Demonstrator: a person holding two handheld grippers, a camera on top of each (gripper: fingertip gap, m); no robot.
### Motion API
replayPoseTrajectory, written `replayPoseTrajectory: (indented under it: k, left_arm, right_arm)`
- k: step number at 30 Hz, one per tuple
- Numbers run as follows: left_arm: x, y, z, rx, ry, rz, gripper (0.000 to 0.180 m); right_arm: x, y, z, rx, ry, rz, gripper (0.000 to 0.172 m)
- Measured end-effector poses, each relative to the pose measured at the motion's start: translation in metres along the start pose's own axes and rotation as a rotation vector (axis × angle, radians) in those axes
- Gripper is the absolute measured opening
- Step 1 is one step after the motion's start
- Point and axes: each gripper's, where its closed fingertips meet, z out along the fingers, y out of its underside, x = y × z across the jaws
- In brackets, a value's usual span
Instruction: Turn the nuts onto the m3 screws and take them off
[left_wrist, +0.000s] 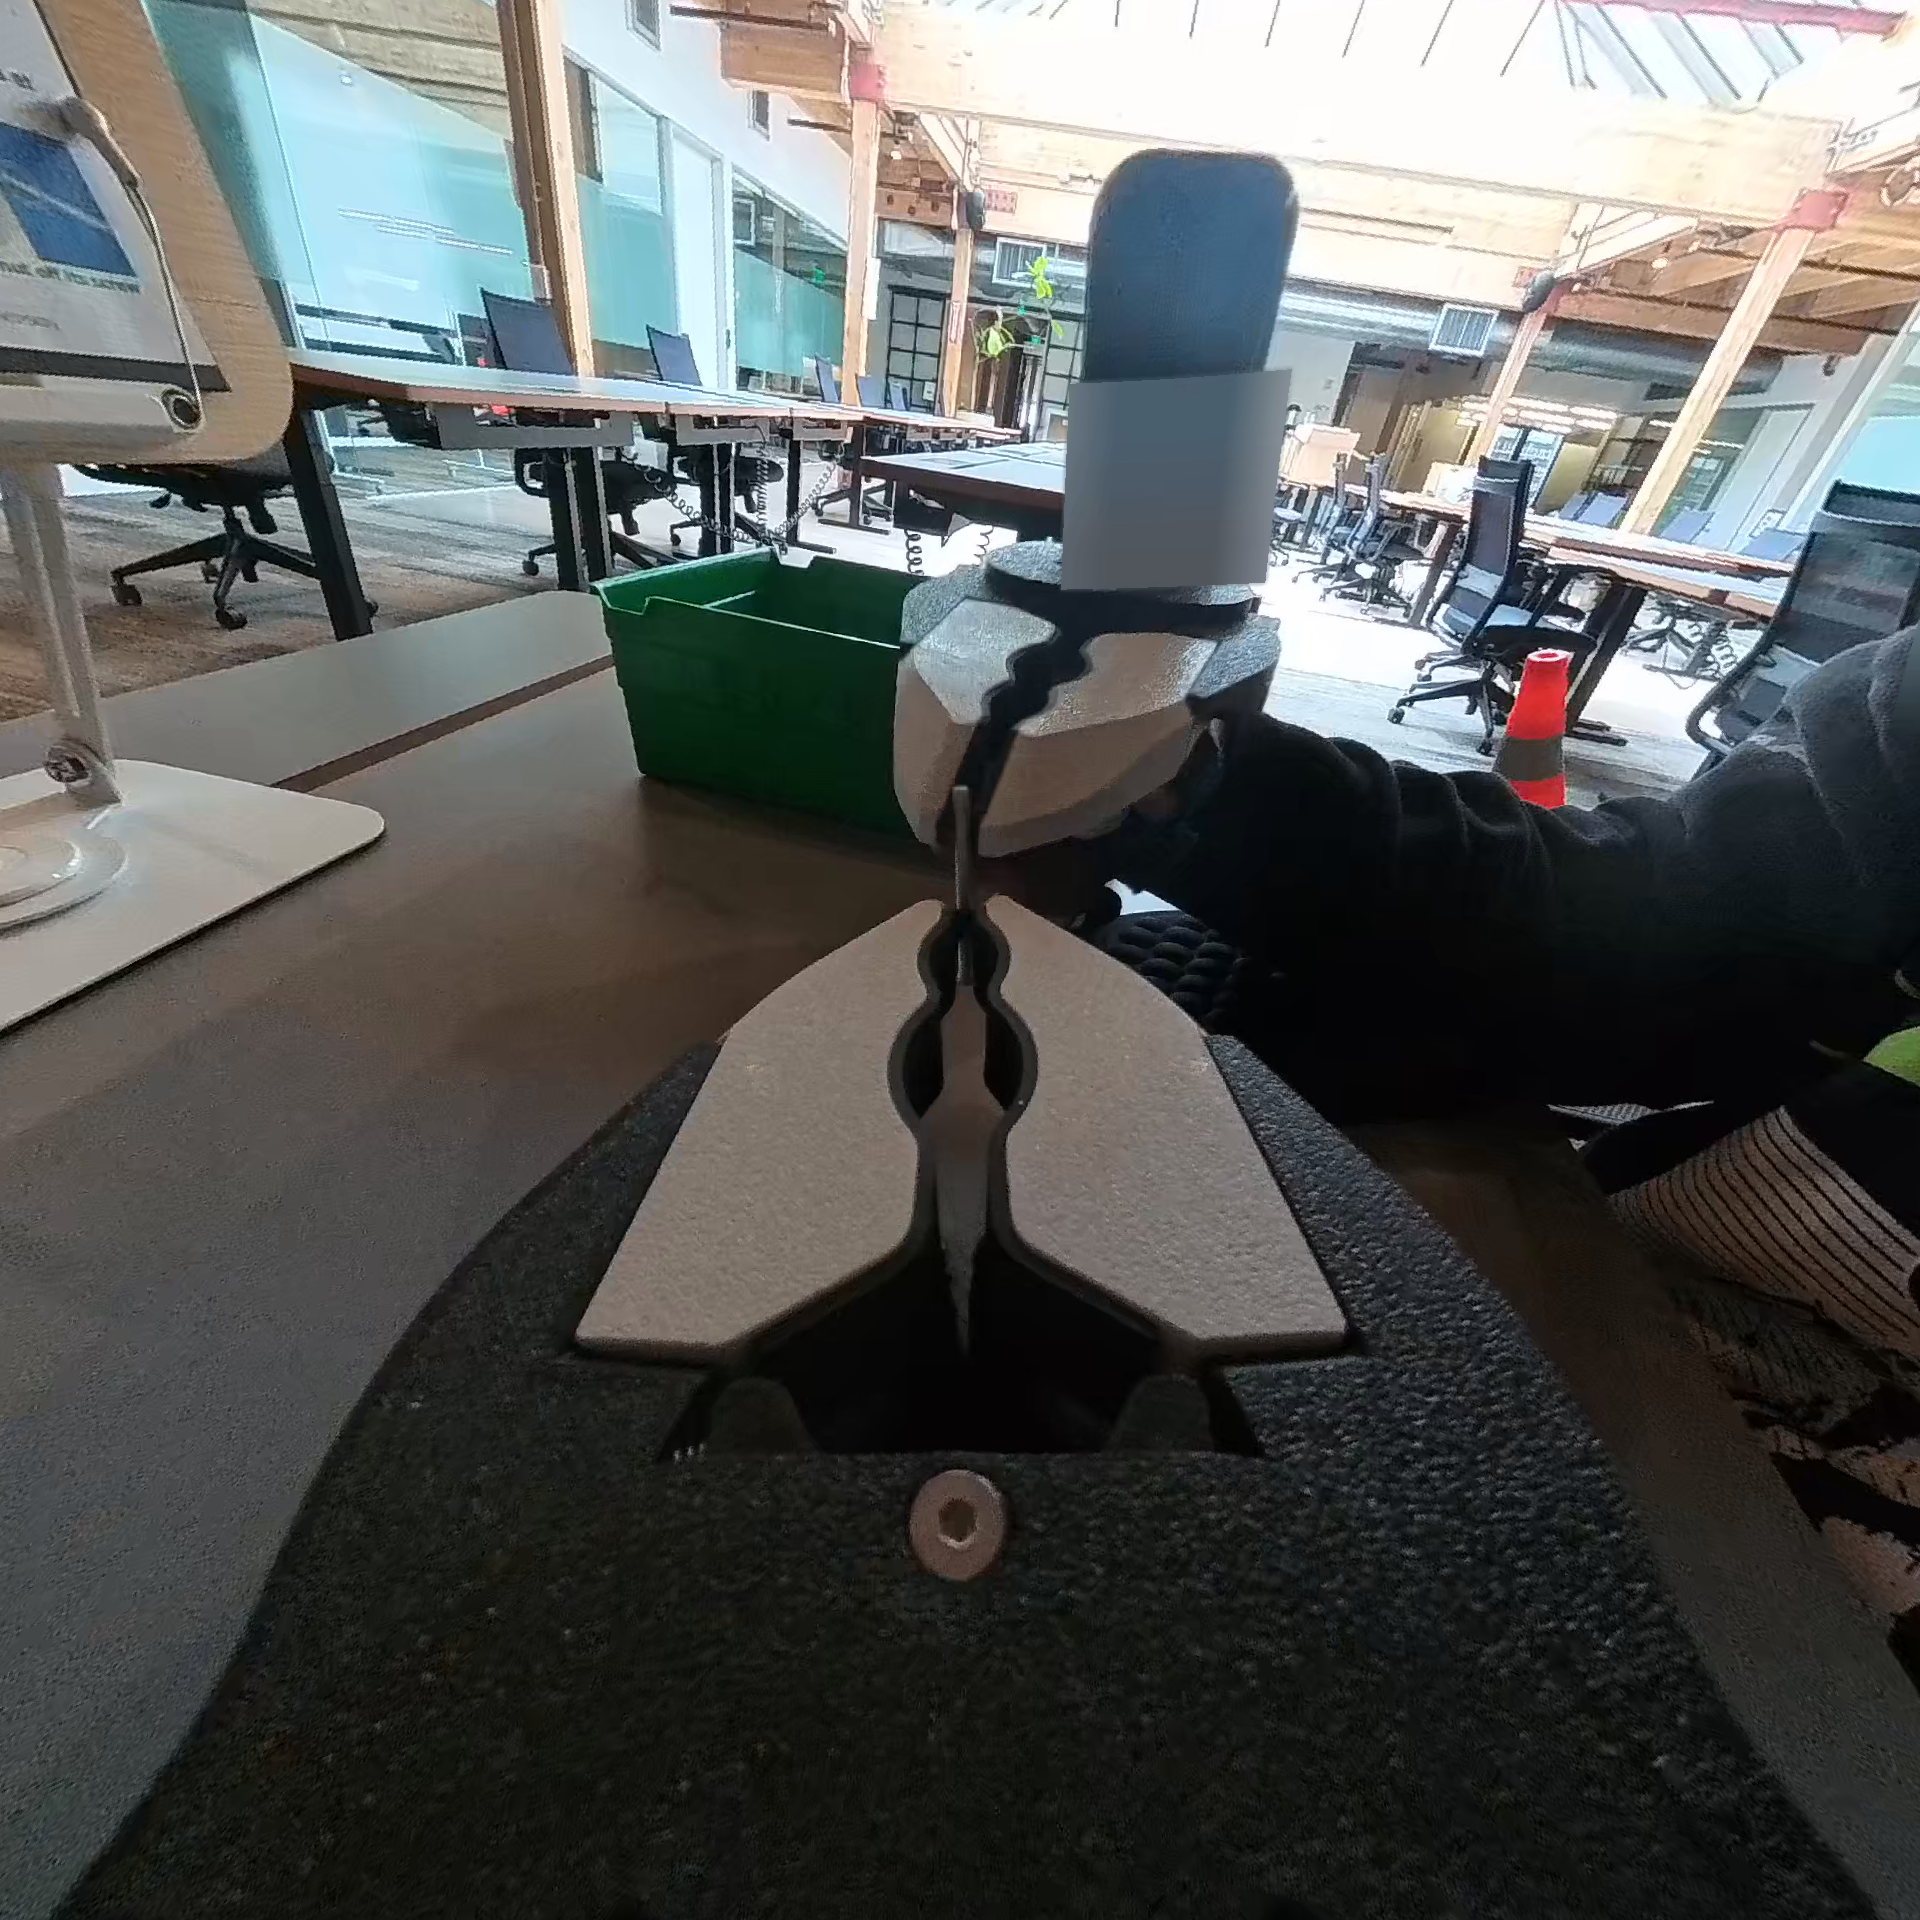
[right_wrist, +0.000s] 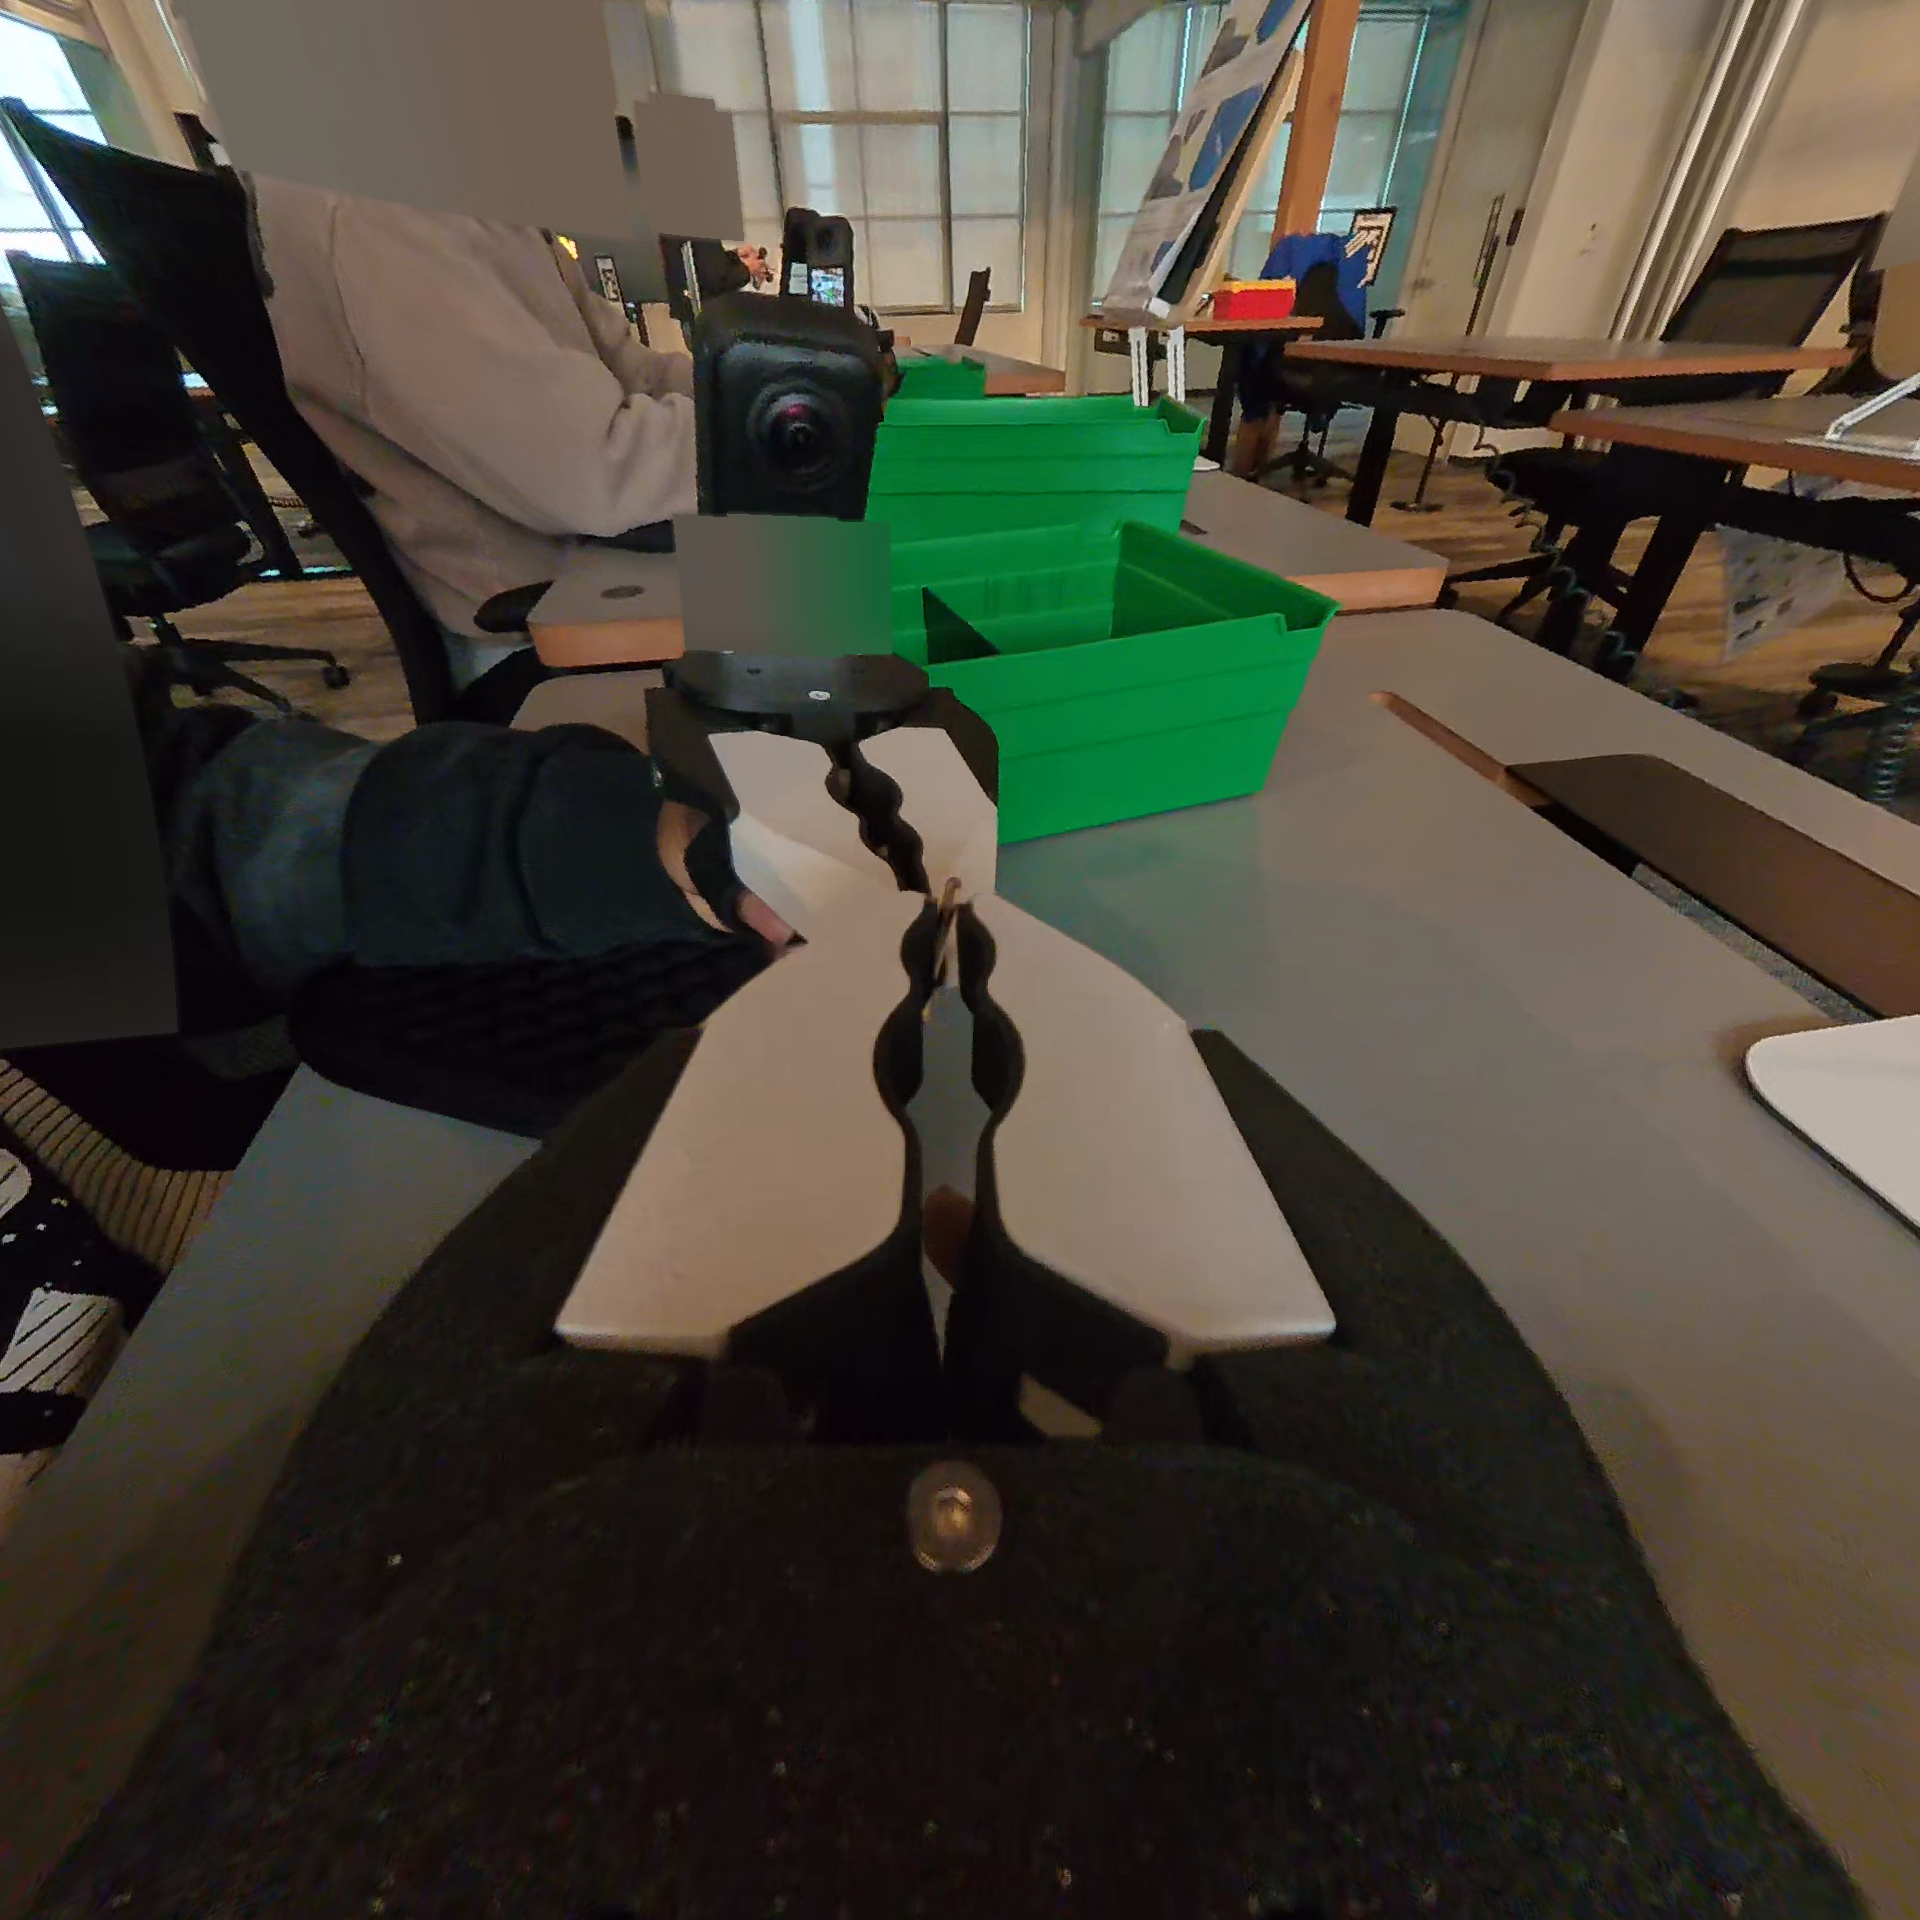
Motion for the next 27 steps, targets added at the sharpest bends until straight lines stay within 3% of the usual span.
replayPoseTrajectory:
  k: [5, 9, 13, 17, 21, 27]
  left_arm:
    - [-0.002, 0.001, -0.002, -0.023, -0.013, -0.021, 0.003]
    - [-0.016, -0.010, -0.021, -0.109, -0.183, 0.053, 0.031]
    - [-0.030, -0.039, -0.068, -0.149, -0.447, 0.135, 0.039]
    - [-0.022, -0.061, -0.116, -0.181, -0.596, 0.148, 0.039]
    - [0.011, -0.096, -0.133, -0.011, -0.538, 0.132, 0.037]
    - [0.035, -0.098, -0.158, -0.044, -0.581, 0.198, 0.037]
  right_arm:
    - [0.002, 0.001, 0.001, -0.024, 0.007, 0.065, 0.001]
    - [0.013, 0.001, -0.004, -0.040, 0.056, 0.300, 0.001]
    - [0.015, 0.049, 0.001, -0.261, 0.104, 0.582, 0.001]
    - [0.008, 0.092, 0.011, -0.428, 0.140, 0.768, 0.001]
    - [0.012, 0.113, 0.015, -0.518, 0.204, 0.843, 0.001]
    - [0.013, 0.131, 0.017, -0.602, 0.262, 0.876, 0.002]
